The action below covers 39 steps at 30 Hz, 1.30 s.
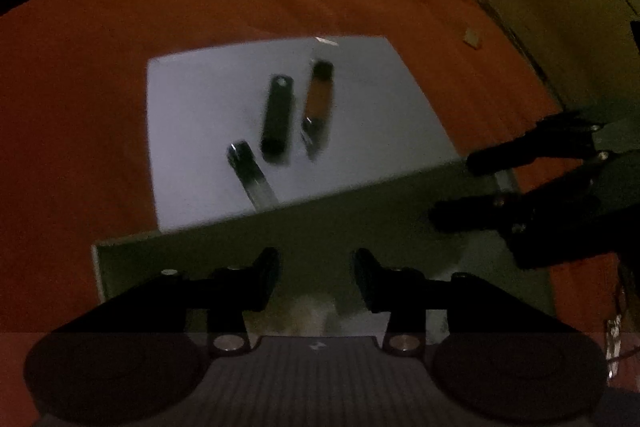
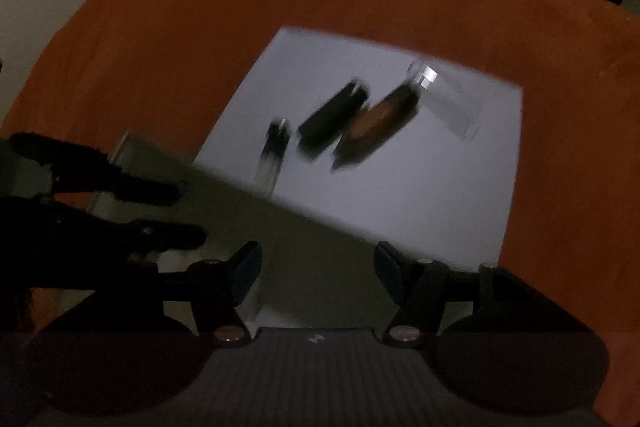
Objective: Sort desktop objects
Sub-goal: 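Lift both tools out of the box and move toward the white sheet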
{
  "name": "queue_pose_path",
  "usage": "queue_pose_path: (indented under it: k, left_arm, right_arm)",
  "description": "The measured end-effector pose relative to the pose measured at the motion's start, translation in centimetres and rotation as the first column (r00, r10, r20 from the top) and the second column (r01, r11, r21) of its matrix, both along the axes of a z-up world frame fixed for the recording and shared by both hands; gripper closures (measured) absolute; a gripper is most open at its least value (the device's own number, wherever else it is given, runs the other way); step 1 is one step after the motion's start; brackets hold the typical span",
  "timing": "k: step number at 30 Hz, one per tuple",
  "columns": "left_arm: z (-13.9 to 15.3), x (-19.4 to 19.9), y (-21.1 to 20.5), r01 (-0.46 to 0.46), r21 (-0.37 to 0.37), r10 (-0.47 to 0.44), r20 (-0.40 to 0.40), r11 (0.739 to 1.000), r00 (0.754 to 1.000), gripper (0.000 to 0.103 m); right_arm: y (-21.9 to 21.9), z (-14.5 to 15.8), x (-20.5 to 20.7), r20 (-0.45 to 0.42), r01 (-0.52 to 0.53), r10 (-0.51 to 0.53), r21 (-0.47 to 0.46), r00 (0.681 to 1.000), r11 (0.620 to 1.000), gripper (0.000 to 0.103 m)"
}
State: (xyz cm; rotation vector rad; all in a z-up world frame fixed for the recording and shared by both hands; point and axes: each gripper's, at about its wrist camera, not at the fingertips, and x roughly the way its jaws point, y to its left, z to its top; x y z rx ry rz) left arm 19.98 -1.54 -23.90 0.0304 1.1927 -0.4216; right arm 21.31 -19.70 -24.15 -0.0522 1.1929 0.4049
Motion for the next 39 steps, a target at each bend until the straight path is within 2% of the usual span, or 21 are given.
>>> queue_pose_path:
  k: [2, 5, 12, 19, 25, 31, 36, 39]
  left_arm:
    - [0.1, 1.0, 0.4, -0.024, 0.013, 0.023, 0.016, 1.000, 1.000, 0.065]
    - [0.2, 2.4, 0.7, -0.049, 0.002, 0.049, 0.025, 0.999, 0.998, 0.065]
    - [0.5, 5.4, 0.3, -0.055, 0.058, 0.052, 0.048, 0.997, 0.997, 0.065]
    - [1.0, 8.4, 0.2, -0.098, 0.032, 0.095, 0.087, 0.995, 0.992, 0.065]
    - [-0.1, 10.7, -0.8, -0.082, 0.089, 0.071, 0.118, 0.993, 0.990, 0.065]
    - [-2.4, 12.3, -0.9, -0.086, 0.120, 0.076, 0.079, 0.989, 0.994, 0.065]
    - [-4.0, 12.5, -0.6, -0.089, 0.132, 0.086, 0.029, 0.987, 0.996, 0.065]
    - [-4.6, 12.3, -0.7, -0.069, 0.142, 0.072, -0.015, 0.987, 0.997, 0.065]
  right_arm:
    - [-0.7, 0.0, 1.1, 0.021, 0.039, -0.038, -0.008, 0.999, 0.999, 0.037]
    - [-1.6, 0.0, 2.6, 0.002, 0.090, -0.090, 0.024, 0.996, 0.996, 0.037]
    - [-2.4, 0.5, 5.9, 0.011, 0.148, -0.149, 0.037, 0.989, 0.988, 0.037]
    - [-2.6, 0.8, 8.9, 0.026, 0.199, -0.200, 0.050, 0.979, 0.979, 0.037]
    - [-2.8, -0.2, 11.1, 0.045, 0.264, -0.265, 0.021, 0.963, 0.964, 0.037]
    - [-2.7, -1.3, 12.9, 0.022, 0.281, -0.281, -0.003, 0.960, 0.960, 0.037]
    - [-1.8, -3.8, 14.0, -0.027, 0.274, -0.274, -0.002, 0.961, 0.962, 0.037]
    - [-1.0, -4.6, 14.0, 0.035, 0.275, -0.274, -0.045, 0.961, 0.960, 0.038]
